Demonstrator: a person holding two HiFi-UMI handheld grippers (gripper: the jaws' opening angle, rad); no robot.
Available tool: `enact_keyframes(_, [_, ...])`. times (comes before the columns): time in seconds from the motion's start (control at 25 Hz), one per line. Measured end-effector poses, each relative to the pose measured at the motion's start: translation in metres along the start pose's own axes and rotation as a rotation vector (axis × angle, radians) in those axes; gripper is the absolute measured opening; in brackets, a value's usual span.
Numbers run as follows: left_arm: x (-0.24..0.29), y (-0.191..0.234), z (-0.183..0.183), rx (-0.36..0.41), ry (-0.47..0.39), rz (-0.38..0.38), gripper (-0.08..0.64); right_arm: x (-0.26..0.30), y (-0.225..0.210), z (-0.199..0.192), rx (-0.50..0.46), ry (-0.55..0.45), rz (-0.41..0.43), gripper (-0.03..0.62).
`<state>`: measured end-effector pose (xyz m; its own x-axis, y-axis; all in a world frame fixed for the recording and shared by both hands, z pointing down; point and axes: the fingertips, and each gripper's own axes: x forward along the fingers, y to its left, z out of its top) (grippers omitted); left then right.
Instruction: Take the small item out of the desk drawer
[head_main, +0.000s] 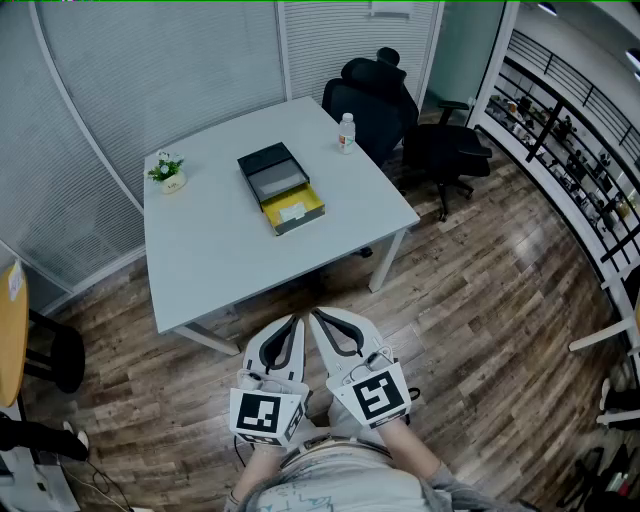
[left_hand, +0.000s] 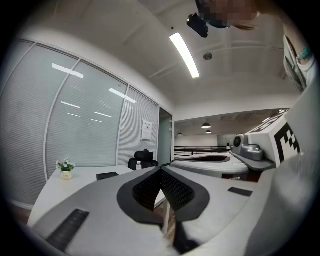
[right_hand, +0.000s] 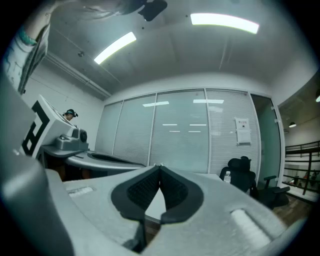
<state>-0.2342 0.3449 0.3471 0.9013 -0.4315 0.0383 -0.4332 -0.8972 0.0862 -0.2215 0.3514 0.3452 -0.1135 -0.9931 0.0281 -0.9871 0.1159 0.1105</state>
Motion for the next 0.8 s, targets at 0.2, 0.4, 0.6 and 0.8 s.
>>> enact_keyframes(0.2, [0.006, 0.001, -0.001, 0.023, 0.006, 0.016, -0.002, 0.002, -0.008, 0.007, 0.012, 0.021, -0.002, 0.003])
enact_keyframes(0.4, [0.012, 0.002, -0.005, 0.022, 0.012, 0.036, -0.003, 0.006, -0.011, 0.002, 0.031, 0.027, 0.026, 0.003])
enact_keyframes(0.6, [0.017, 0.0, -0.004, 0.011, 0.009, 0.048, -0.002, 0.007, -0.016, 0.0, 0.028, 0.03, 0.045, 0.003])
enact_keyframes(0.8, [0.027, -0.001, -0.005, 0.005, 0.008, 0.07, -0.003, 0.007, -0.029, -0.004, 0.032, 0.032, 0.062, 0.003])
